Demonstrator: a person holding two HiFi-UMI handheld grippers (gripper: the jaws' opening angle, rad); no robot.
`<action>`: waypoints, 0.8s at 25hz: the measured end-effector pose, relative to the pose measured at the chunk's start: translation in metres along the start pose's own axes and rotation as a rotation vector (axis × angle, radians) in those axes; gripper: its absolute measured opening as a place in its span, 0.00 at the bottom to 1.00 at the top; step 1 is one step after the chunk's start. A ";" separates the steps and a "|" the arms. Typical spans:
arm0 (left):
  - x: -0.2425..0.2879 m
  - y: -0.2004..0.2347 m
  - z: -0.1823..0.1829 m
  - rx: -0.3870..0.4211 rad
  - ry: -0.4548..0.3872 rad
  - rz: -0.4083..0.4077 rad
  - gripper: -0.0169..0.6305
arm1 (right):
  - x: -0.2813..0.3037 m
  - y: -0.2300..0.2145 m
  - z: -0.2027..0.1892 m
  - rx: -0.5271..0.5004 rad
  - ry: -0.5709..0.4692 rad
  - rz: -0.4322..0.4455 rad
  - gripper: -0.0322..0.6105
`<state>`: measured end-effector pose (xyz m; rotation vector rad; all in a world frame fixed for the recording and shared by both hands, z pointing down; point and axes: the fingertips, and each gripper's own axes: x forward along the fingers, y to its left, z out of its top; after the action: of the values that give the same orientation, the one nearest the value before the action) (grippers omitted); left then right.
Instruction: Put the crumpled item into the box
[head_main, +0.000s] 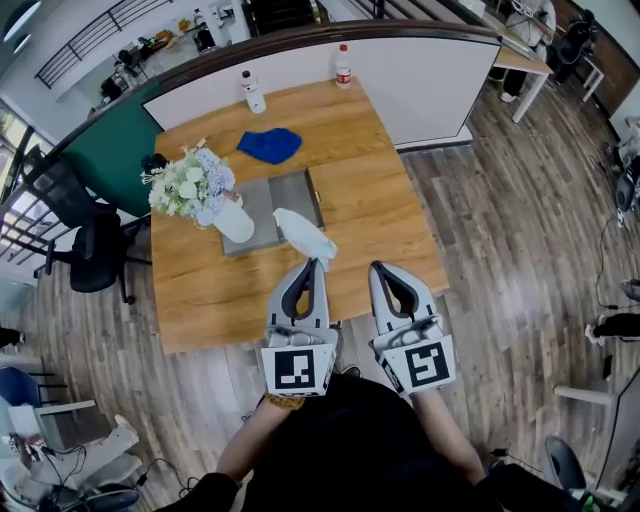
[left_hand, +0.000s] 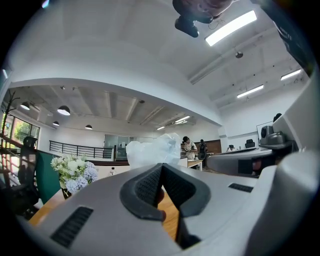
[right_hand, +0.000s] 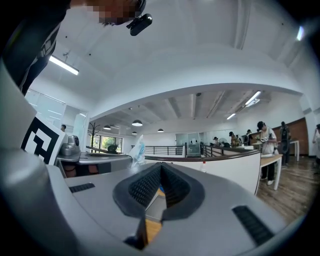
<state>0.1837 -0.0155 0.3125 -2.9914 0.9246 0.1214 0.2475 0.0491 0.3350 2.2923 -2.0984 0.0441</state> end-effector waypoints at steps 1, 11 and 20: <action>0.003 0.004 0.000 0.003 -0.001 0.008 0.06 | 0.005 -0.001 0.001 -0.005 0.000 0.002 0.06; 0.034 0.041 -0.012 -0.009 0.026 0.064 0.06 | 0.055 -0.016 0.003 -0.009 0.016 0.029 0.06; 0.072 0.076 -0.025 0.037 0.021 0.079 0.06 | 0.111 -0.009 0.027 -0.098 -0.011 0.099 0.06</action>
<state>0.2024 -0.1194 0.3326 -2.9288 1.0361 0.0727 0.2659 -0.0620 0.3127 2.1383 -2.1662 -0.0670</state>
